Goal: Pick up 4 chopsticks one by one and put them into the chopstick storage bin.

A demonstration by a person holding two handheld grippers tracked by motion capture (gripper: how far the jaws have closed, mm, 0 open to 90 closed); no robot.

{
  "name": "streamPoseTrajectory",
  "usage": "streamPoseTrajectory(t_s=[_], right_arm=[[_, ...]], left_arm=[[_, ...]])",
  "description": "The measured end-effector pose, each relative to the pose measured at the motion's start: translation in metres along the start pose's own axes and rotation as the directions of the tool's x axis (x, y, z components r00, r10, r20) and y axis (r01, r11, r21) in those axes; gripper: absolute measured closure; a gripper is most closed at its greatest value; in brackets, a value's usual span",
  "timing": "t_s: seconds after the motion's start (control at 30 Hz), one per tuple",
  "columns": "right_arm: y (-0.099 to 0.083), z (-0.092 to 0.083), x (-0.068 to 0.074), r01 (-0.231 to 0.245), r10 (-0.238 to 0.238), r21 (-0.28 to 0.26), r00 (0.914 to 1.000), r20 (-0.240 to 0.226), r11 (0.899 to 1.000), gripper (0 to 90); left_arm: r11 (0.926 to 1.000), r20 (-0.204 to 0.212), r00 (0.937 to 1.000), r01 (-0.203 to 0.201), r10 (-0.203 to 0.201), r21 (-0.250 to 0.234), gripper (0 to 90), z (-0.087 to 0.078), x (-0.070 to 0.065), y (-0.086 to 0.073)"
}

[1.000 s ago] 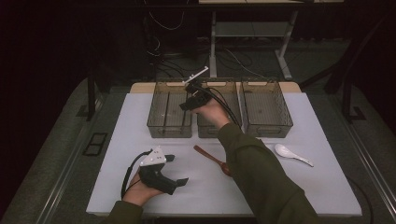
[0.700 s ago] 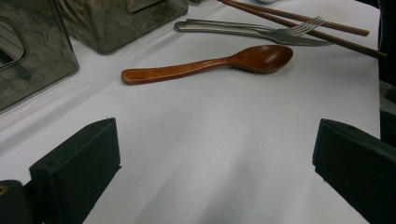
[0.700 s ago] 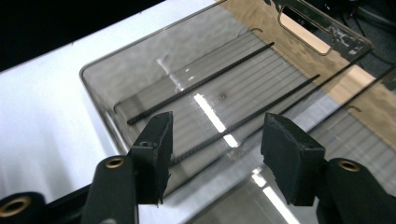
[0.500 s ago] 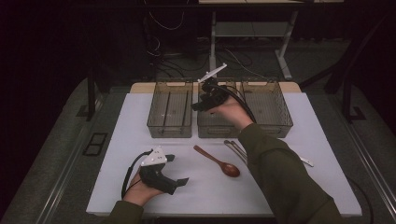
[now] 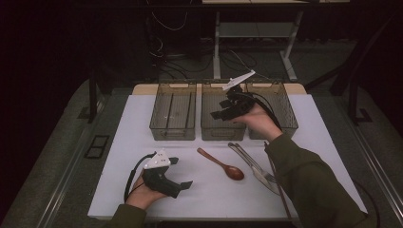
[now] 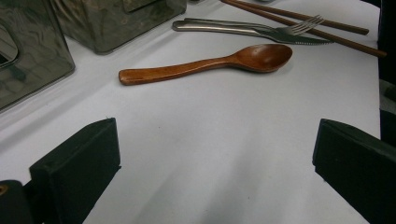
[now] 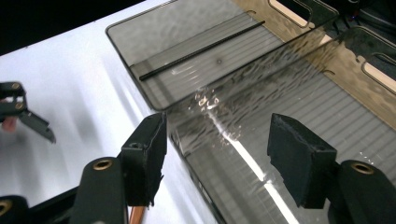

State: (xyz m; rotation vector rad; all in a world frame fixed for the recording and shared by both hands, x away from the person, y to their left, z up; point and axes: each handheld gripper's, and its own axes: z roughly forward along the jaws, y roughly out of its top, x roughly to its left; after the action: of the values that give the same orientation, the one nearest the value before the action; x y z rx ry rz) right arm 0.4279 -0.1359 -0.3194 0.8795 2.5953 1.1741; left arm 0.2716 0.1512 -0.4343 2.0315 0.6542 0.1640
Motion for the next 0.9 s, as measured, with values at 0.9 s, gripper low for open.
streamPoseTrajectory(t_s=[0.9], right_arm=[[-0.096, -0.065, -0.002, 0.007, -0.005, -0.066, 0.9991, 0.043, 0.998, 37.2]], left_arm=[[0.9999, -0.008, 0.9999, 0.010, -0.010, -0.006, 0.0, 0.000, 0.002, -0.001]])
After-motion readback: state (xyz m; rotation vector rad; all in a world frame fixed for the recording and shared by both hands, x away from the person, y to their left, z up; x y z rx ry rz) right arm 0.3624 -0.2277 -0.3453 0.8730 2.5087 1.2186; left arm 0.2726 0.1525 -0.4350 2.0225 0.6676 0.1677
